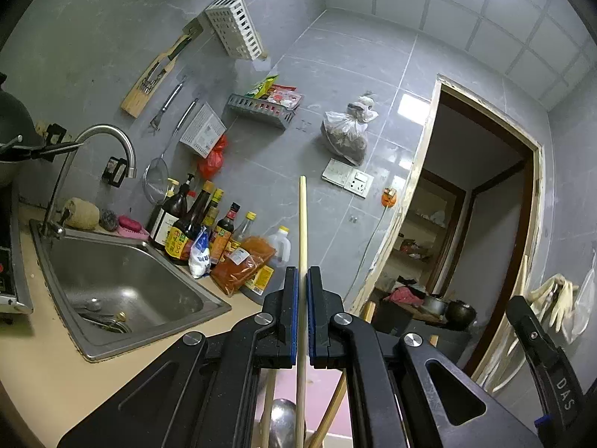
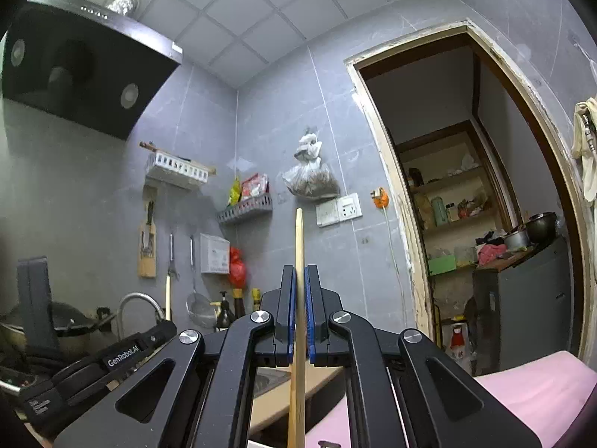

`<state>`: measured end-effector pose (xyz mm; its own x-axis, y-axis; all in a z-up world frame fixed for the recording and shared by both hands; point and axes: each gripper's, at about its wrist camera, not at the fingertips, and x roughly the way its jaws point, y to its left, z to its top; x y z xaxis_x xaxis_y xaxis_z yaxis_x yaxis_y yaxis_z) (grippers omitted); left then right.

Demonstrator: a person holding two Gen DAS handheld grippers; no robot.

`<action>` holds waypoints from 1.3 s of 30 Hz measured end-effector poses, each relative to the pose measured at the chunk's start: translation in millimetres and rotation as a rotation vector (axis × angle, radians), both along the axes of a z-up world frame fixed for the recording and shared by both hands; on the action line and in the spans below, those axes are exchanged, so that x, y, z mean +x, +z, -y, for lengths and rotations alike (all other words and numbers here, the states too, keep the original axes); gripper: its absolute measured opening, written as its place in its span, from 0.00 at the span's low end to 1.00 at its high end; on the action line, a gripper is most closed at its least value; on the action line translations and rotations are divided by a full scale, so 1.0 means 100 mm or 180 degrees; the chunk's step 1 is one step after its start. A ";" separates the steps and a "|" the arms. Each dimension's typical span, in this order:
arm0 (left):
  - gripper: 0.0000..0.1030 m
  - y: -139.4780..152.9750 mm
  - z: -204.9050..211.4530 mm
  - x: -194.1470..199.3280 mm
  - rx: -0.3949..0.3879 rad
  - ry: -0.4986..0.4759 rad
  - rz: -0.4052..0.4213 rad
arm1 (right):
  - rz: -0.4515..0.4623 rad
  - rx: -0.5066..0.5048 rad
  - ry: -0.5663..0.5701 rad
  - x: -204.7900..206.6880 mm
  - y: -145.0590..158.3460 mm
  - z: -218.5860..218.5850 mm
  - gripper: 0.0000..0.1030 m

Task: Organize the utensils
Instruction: 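Lift both chopsticks upright and carry them over the white caddy, then lower the chopsticks into the caddy and open both tools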

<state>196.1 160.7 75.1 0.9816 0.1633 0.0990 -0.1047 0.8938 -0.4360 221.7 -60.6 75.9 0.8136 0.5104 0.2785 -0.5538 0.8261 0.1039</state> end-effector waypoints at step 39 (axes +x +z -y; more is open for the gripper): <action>0.06 -0.30 0.35 -0.05 0.0607 -0.0090 0.0146 | -0.0159 -0.0300 -0.0028 0.02 -0.28 -0.11 0.04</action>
<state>190.6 125.8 45.6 0.9793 0.1098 0.1701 -0.0624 0.9630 -0.2623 223.8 -49.7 48.1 0.8298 0.5253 0.1887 -0.5427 0.8383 0.0527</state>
